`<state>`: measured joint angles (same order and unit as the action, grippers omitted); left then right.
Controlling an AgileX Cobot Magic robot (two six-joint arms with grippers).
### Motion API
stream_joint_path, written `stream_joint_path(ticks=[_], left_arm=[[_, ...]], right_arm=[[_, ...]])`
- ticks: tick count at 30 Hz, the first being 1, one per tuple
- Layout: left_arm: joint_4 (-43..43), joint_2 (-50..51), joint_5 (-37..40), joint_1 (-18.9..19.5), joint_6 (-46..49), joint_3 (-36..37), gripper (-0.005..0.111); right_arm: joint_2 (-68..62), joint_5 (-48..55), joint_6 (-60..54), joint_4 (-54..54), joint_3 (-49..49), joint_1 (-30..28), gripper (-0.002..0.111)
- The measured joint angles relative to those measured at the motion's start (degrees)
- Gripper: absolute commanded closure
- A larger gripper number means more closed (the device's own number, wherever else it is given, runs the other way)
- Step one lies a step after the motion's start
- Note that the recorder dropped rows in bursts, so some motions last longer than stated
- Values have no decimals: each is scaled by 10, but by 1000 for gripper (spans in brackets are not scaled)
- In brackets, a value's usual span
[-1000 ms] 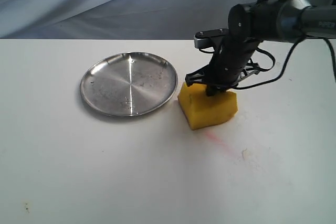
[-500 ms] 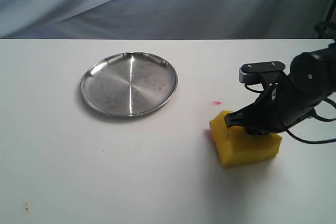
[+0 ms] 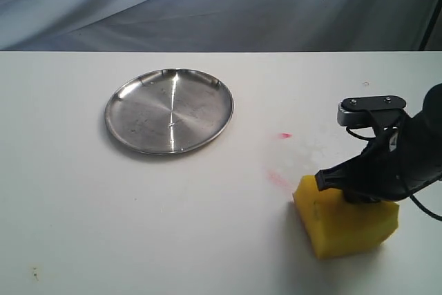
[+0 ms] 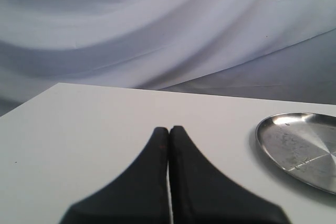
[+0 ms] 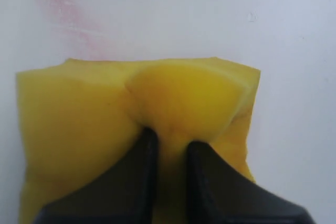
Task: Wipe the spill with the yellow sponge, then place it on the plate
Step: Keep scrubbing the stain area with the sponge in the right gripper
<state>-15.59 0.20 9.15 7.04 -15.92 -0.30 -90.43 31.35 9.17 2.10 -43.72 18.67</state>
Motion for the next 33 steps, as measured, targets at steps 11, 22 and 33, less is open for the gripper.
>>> stream_joint_path(ticks=[11,22,33], left_arm=[[0,0,0,0,0,0,107],[0,0,0,0,0,0,107],[0,0,0,0,0,0,107]], right_arm=[[-151,-66,0,8,-90,0,96],[-299,-28,0,11,-346,0,96],[-285,18,2,-44,-356,1,96]])
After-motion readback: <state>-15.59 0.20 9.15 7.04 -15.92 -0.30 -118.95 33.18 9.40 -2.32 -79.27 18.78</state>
